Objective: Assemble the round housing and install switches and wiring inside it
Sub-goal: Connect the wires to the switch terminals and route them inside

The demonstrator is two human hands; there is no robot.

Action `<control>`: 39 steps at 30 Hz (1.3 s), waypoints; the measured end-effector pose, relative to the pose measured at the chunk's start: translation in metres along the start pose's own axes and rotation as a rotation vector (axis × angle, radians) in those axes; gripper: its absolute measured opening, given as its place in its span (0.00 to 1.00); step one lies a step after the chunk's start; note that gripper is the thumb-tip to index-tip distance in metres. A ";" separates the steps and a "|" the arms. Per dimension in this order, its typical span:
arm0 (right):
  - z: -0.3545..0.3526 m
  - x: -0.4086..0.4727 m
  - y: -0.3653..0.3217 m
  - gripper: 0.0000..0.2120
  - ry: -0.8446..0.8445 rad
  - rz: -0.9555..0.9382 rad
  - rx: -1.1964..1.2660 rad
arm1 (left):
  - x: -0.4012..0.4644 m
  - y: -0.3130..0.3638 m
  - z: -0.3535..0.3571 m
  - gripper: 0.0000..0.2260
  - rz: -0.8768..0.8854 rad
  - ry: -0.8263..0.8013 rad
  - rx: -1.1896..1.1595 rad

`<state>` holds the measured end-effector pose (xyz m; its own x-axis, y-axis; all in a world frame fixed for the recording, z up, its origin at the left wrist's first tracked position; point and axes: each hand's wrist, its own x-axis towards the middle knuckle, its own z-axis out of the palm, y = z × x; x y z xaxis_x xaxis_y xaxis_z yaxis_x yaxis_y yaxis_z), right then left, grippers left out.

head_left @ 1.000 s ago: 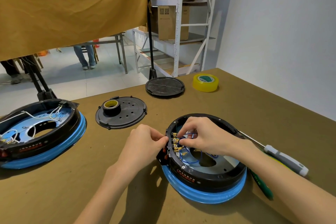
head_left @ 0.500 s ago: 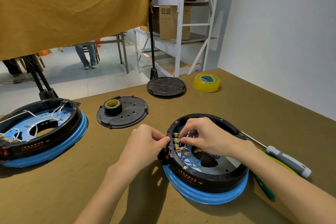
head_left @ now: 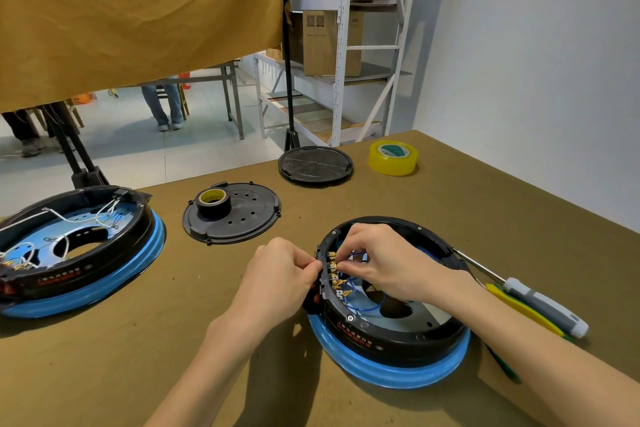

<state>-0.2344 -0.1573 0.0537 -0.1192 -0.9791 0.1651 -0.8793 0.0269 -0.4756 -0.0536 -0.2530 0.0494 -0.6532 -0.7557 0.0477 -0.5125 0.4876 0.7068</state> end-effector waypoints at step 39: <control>-0.002 0.018 0.003 0.04 0.027 0.083 0.135 | 0.002 -0.001 -0.002 0.10 0.048 -0.097 -0.039</control>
<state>-0.2396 -0.1742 0.0568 -0.2028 -0.9687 0.1431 -0.7961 0.0781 -0.6001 -0.0528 -0.2556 0.0499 -0.7283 -0.6851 0.0145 -0.4588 0.5033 0.7322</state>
